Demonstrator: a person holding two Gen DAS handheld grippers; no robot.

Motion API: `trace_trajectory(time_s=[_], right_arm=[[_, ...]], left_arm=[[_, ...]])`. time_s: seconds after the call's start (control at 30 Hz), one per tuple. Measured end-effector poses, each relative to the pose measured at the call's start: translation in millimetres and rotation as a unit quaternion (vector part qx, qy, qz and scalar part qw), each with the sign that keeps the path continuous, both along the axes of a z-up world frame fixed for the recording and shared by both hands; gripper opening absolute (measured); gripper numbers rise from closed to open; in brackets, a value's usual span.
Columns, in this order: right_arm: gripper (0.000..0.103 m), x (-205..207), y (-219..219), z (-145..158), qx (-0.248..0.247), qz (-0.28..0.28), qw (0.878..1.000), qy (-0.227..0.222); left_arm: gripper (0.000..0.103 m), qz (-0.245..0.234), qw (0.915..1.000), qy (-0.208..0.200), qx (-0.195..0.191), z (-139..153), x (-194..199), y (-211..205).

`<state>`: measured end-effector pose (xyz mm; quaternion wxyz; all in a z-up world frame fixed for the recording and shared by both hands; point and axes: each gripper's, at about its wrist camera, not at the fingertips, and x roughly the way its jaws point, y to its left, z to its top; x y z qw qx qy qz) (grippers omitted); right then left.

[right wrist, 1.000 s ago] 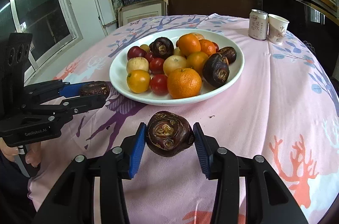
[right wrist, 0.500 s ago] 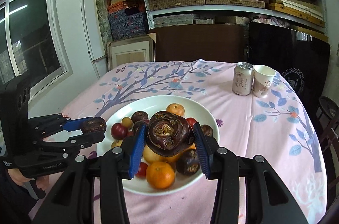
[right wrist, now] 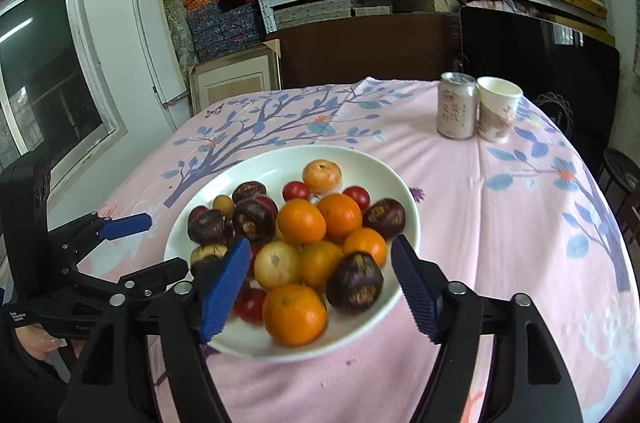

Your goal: Organize fruits

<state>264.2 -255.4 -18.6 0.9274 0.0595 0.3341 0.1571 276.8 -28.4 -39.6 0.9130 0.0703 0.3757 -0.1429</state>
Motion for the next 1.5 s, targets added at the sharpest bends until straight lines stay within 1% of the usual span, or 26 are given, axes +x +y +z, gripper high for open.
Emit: trace_trajectory(time_s=[0.03,0.13,0.23,0.3,0.33,0.4,0.47,0.6,0.7,0.83,0.93,1.0,1.1,1.2,1.33,1.5], right_arm=[[0.092,-8,-5,-3,0.007,-0.006,1.000,0.005],[0.097,-36,-15,-16,0.020,-0.017,0.999,0.024],[0.099,-60,-13,-22,0.013,-0.010,0.999,0.039],[0.099,-76,-8,-23,0.003,-0.007,0.999,0.037],[0.099,-84,-6,-24,-0.004,-0.006,0.999,0.034],[0.099,-100,0,-25,-0.021,-0.003,0.999,0.031],[0.099,-116,4,-25,-0.027,0.002,0.999,0.034],[0.099,-151,6,-17,-0.017,-0.006,1.000,0.024],[0.099,-175,7,-6,-0.020,-0.010,1.000,0.010],[0.099,-212,6,11,-0.025,-0.024,0.999,-0.014],[0.099,-237,4,19,-0.030,-0.032,0.999,-0.024],[0.099,-251,4,22,-0.035,-0.036,0.998,-0.031],[0.099,-266,2,27,-0.037,-0.045,0.997,-0.040],[0.099,-275,1,32,-0.030,-0.047,0.997,-0.053],[0.099,-277,0,36,-0.032,-0.053,0.996,-0.064],[0.099,-276,-6,30,-0.022,-0.055,0.997,-0.052]], left_arm=[[0.094,-0.001,0.9999,0.007,0.008,-4,-8,-1],[0.094,-0.004,0.9995,0.028,0.015,-11,-29,-2],[0.096,-0.001,0.9987,0.048,0.019,-16,-50,-1],[0.097,-0.011,0.9979,0.060,0.023,-17,-65,-4],[0.097,-0.010,0.9978,0.058,0.028,-17,-73,-4],[0.097,-0.009,0.9982,0.052,0.028,-13,-93,-5],[0.097,0.001,0.9992,0.037,0.016,-5,-114,-1],[0.098,0.036,0.9993,0.009,-0.006,9,-154,8],[0.098,0.050,0.9986,-0.010,-0.016,22,-181,15],[0.098,0.069,0.9968,-0.035,-0.018,38,-215,22],[0.098,0.082,0.9952,-0.048,-0.022,45,-239,25],[0.098,0.090,0.9943,-0.056,-0.013,48,-254,26],[0.098,0.100,0.9924,-0.073,0.000,52,-271,26],[0.098,0.094,0.9921,-0.082,-0.007,55,-281,26],[0.098,0.095,0.9920,-0.083,-0.011,56,-280,26],[0.098,0.098,0.9917,-0.082,-0.012,55,-275,24]])
